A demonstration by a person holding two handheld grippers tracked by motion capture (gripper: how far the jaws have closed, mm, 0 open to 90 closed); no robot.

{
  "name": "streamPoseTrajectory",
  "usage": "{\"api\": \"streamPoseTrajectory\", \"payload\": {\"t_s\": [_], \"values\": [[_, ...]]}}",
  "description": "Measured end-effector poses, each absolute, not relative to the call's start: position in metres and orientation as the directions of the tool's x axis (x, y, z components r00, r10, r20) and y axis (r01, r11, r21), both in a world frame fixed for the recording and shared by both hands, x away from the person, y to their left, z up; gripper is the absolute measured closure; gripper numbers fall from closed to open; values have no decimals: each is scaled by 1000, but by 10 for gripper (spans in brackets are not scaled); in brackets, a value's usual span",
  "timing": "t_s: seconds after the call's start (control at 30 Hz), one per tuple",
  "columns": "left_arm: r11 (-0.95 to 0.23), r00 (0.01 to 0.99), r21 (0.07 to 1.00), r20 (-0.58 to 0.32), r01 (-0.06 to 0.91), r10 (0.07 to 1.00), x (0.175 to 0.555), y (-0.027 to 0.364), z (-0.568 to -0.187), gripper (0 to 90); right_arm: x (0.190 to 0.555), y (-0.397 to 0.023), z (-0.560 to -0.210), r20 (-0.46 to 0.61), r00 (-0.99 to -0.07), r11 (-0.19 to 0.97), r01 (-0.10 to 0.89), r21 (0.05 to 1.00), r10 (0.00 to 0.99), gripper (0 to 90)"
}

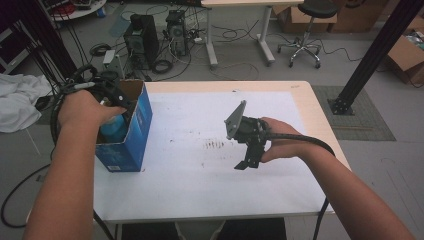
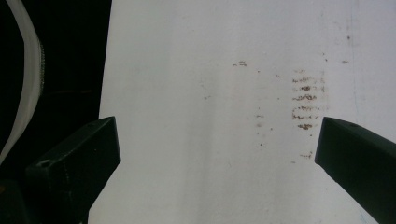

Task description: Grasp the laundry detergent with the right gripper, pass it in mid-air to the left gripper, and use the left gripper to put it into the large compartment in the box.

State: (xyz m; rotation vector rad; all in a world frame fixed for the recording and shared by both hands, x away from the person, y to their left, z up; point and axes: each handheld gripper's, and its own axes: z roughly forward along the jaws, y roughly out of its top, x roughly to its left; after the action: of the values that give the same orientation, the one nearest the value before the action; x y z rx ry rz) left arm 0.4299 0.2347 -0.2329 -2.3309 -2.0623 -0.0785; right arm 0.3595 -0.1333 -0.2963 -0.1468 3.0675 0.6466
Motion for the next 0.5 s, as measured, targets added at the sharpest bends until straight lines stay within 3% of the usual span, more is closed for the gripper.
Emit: {"api": "streamPoseTrajectory", "payload": {"t_s": [0.5], "values": [[-183, 181, 51, 52, 982, 982, 420, 224, -194, 151, 357, -134, -292, -27, -996, 916, -94, 390, -90, 0]]}}
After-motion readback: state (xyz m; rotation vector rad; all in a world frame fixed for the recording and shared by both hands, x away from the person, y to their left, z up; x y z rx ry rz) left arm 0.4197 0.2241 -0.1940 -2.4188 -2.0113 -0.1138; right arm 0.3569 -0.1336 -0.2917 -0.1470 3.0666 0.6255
